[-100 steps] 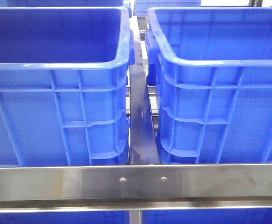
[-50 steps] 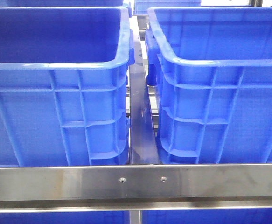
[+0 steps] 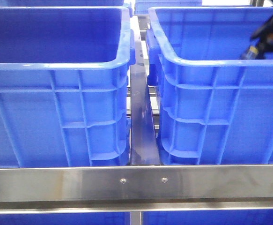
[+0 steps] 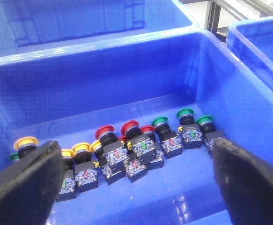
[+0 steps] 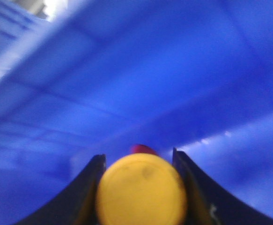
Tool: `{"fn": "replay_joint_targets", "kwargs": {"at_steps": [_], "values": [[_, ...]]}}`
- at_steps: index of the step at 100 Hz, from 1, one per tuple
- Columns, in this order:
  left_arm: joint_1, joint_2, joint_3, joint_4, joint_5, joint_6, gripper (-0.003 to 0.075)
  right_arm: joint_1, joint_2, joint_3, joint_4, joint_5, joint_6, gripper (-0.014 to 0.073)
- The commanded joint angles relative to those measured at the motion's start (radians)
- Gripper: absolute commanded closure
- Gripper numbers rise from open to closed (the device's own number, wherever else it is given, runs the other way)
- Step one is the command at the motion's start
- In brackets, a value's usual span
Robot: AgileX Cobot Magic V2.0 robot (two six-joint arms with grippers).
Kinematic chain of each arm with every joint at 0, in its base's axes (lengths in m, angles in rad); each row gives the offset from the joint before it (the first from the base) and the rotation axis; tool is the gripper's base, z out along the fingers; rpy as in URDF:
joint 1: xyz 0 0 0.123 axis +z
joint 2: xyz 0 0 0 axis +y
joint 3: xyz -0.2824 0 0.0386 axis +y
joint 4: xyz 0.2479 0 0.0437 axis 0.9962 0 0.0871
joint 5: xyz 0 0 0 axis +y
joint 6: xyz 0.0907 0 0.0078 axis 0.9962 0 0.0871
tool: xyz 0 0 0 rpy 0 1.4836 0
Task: Pick red and yellow buttons and place in box
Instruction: 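Lower the yellow button into the empty crate with the right gripper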
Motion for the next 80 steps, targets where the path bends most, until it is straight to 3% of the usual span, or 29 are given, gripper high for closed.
{"fn": "replay_joint_targets", "kwargs": {"at_steps": [1,80], "values": [[0.001,0.001,-0.027,-0.023,-0.073,-0.009,0.0131,-0.007,0.007,-0.05,0.068,0.03,0.0,0.0475],[0.001,0.001,-0.027,-0.023,-0.078,-0.009,0.0131,-0.007,0.106,-0.188,0.068,-0.003,0.004,0.0475]]}}
